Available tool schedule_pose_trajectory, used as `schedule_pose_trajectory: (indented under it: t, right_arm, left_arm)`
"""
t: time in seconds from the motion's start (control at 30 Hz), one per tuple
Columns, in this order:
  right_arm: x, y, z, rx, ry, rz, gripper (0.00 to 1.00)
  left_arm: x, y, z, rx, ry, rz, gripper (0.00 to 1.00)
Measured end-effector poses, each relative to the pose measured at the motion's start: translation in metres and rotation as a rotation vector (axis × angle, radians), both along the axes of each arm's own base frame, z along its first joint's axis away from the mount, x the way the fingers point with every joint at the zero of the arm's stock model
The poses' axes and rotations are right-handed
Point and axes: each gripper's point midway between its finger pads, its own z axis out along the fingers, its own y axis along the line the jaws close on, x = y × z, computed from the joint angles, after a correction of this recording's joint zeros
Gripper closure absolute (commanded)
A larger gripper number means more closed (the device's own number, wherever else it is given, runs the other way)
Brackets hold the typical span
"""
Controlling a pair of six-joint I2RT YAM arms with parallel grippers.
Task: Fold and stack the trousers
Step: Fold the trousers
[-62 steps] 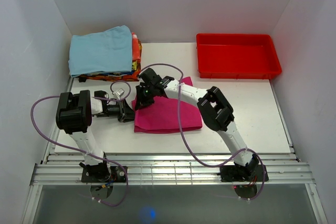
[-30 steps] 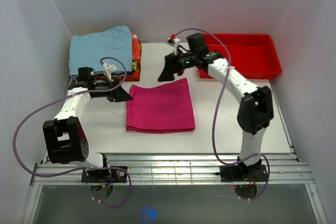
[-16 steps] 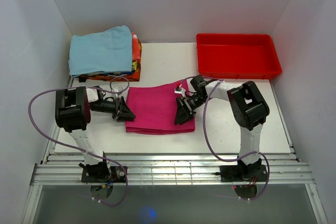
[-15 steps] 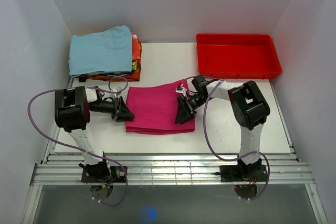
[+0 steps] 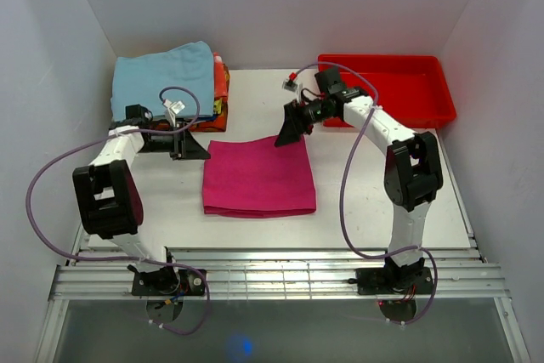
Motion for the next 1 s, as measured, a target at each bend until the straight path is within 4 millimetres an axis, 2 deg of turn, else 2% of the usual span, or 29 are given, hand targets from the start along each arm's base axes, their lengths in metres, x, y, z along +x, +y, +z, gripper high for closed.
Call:
schedule_pose_trajectory:
  t: [0.07, 0.13, 0.2, 0.27, 0.33, 0.4, 0.47, 0.6, 0.7, 0.77, 0.87, 0.93, 1.0]
  right_arm:
    - [0.022, 0.006, 0.024, 0.04, -0.097, -0.01, 0.12]
    - [0.039, 0.01, 0.029, 0.06, -0.147, -0.021, 0.12]
    - [0.052, 0.009, 0.01, 0.051, -0.134, -0.042, 0.12]
    - [0.061, 0.007, -0.022, 0.025, -0.089, -0.066, 0.14]
    - [0.065, -0.001, -0.068, -0.03, -0.006, -0.101, 0.14]
    - [0.063, -0.012, -0.109, -0.072, 0.081, -0.128, 0.15]
    - [0.063, -0.015, -0.108, -0.037, 0.103, -0.125, 0.15]
    - [0.067, -0.025, -0.105, -0.063, 0.071, -0.157, 0.14]
    - [0.068, -0.027, -0.095, -0.097, 0.02, -0.166, 0.14]
    - [0.067, -0.028, -0.077, -0.124, -0.057, -0.163, 0.14]
    - [0.058, -0.02, -0.029, -0.159, -0.286, -0.129, 0.14]
    - [0.032, 0.004, 0.01, -0.171, -0.487, -0.061, 0.12]
    - [-0.009, 0.037, 0.039, -0.143, -0.651, 0.038, 0.11]
  left_arm:
    - [0.008, -0.007, 0.008, -0.03, -0.032, 0.003, 0.43]
    - [0.015, -0.014, 0.0, -0.066, -0.001, 0.018, 0.43]
    - [0.025, -0.014, -0.02, -0.081, 0.063, 0.053, 0.44]
    - [0.033, -0.013, -0.048, -0.084, 0.146, 0.091, 0.46]
    - [0.037, -0.01, -0.08, -0.073, 0.24, 0.127, 0.46]
    - [0.037, -0.01, -0.096, -0.09, 0.322, 0.144, 0.46]
    - [0.039, -0.009, -0.095, -0.112, 0.35, 0.149, 0.45]
    - [0.061, -0.005, -0.085, -0.059, 0.273, 0.15, 0.38]
    - [0.075, 0.004, -0.073, 0.02, 0.168, 0.154, 0.21]
    - [0.077, 0.012, -0.056, 0.084, 0.091, 0.17, 0.02]
    - [0.076, 0.033, -0.01, 0.136, -0.041, 0.233, 0.02]
    - [0.069, 0.063, 0.027, 0.133, -0.125, 0.322, 0.02]
    - [0.06, 0.103, 0.054, 0.12, -0.177, 0.446, 0.02]
